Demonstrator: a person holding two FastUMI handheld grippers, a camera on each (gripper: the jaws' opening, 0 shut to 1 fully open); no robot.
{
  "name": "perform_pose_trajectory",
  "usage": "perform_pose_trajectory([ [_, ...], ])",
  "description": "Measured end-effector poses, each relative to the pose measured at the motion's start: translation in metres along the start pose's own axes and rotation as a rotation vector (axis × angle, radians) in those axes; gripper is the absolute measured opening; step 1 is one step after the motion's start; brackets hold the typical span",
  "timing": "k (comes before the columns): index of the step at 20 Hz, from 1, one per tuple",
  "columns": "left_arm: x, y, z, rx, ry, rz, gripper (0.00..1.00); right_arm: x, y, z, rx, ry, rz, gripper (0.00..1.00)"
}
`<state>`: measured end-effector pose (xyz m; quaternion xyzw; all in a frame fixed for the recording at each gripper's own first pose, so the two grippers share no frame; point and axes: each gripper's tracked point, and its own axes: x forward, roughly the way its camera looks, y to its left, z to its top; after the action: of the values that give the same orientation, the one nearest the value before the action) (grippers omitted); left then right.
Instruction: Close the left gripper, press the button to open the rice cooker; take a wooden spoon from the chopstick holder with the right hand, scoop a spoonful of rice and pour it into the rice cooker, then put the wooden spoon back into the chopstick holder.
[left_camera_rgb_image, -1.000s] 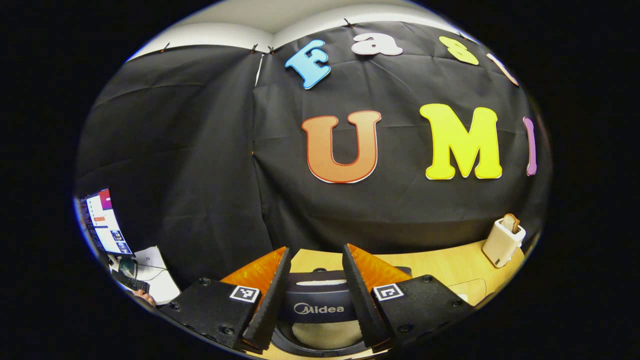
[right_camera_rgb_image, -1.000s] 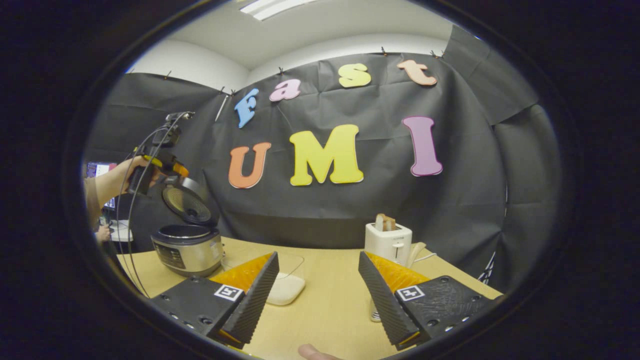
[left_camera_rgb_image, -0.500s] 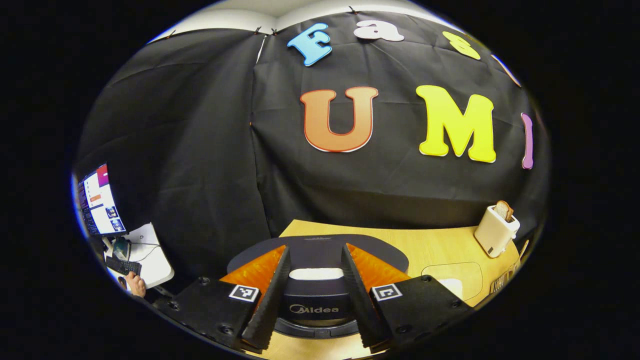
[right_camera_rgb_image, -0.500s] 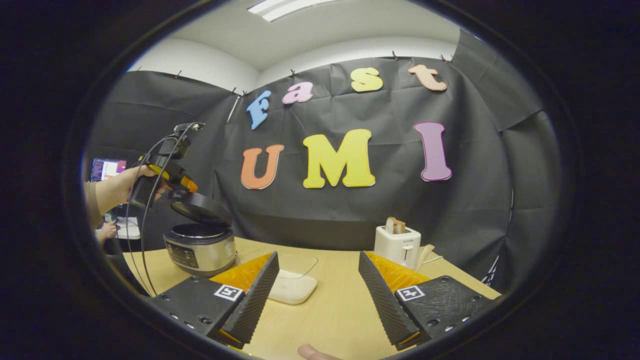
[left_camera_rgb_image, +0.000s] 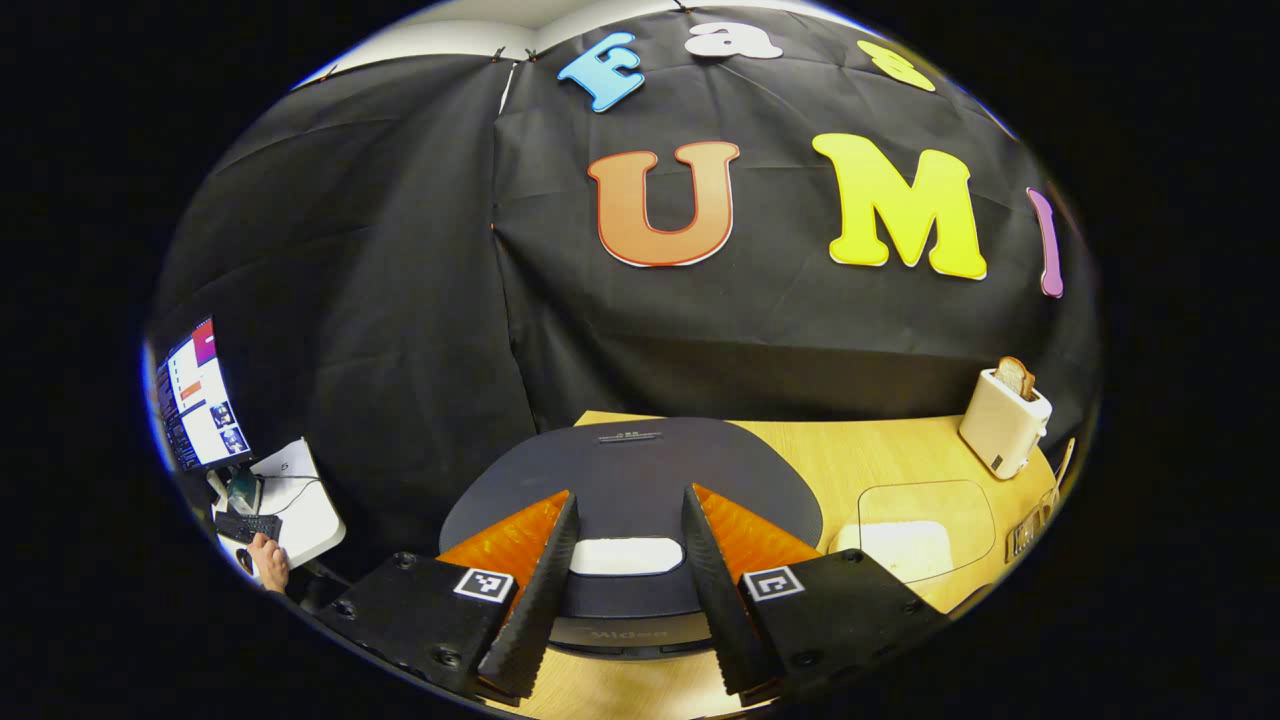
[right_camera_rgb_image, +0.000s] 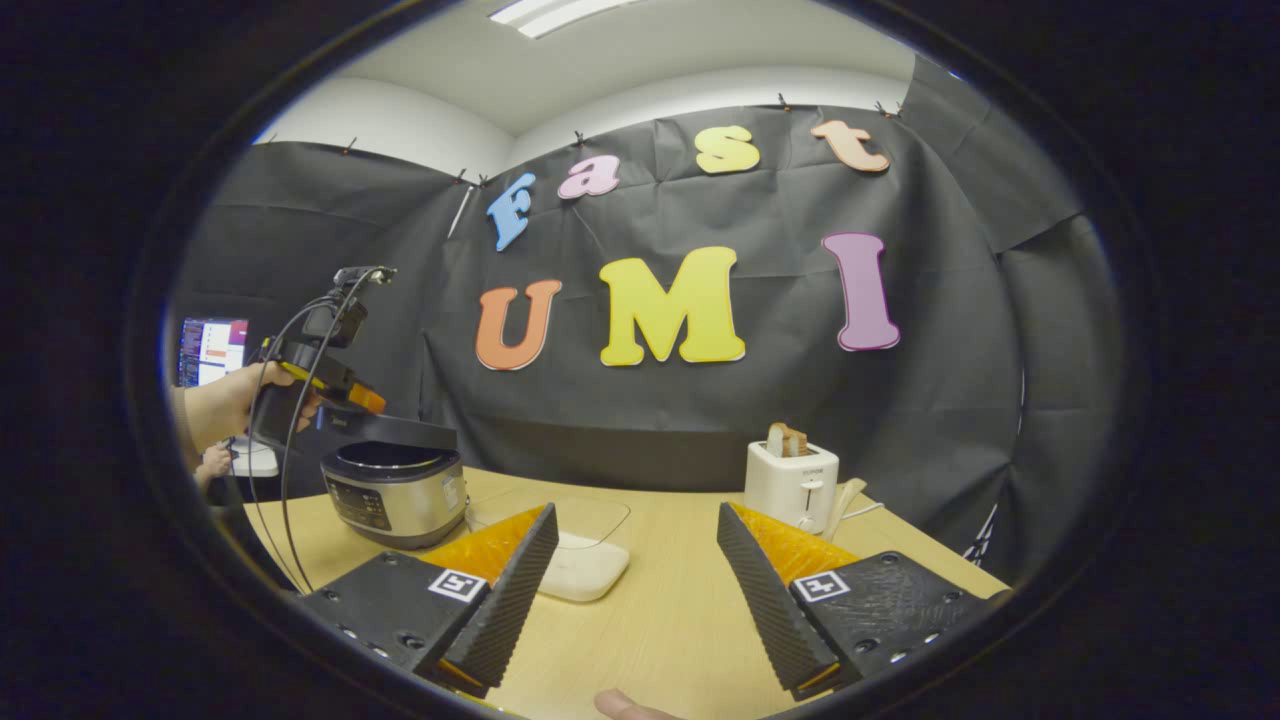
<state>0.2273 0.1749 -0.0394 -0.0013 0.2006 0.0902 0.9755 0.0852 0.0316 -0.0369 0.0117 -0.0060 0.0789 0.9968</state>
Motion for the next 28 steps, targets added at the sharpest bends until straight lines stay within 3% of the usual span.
perform_pose_trajectory([
  [3, 0.005, -0.003, -0.031, -0.011, 0.067, -0.02, 0.69, 0.0, 0.001, -0.002, -0.006, 0.008, 0.005, 0.96],
  [14, -0.002, -0.003, -0.034, -0.041, -0.22, 0.087, 0.66, -0.001, 0.016, -0.016, -0.019, 0.03, 0.05, 0.94],
  [15, -0.002, -0.004, -0.034, -0.058, -0.248, 0.088, 0.59, -0.002, 0.017, -0.017, -0.021, 0.034, 0.051, 0.94],
  [16, -0.002, -0.004, -0.033, -0.065, -0.274, 0.09, 0.66, -0.002, 0.017, -0.018, -0.023, 0.037, 0.053, 0.94],
  [21, -0.012, -0.006, -0.03, -0.028, -0.285, 0.106, 0.65, -0.004, 0.009, -0.015, -0.024, 0.039, 0.012, 0.95],
  [28, -0.082, -0.073, 0.011, -0.027, -0.371, -0.052, 0.64, -0.041, 0.006, 0.023, -0.059, -0.022, -0.055, 0.97],
])
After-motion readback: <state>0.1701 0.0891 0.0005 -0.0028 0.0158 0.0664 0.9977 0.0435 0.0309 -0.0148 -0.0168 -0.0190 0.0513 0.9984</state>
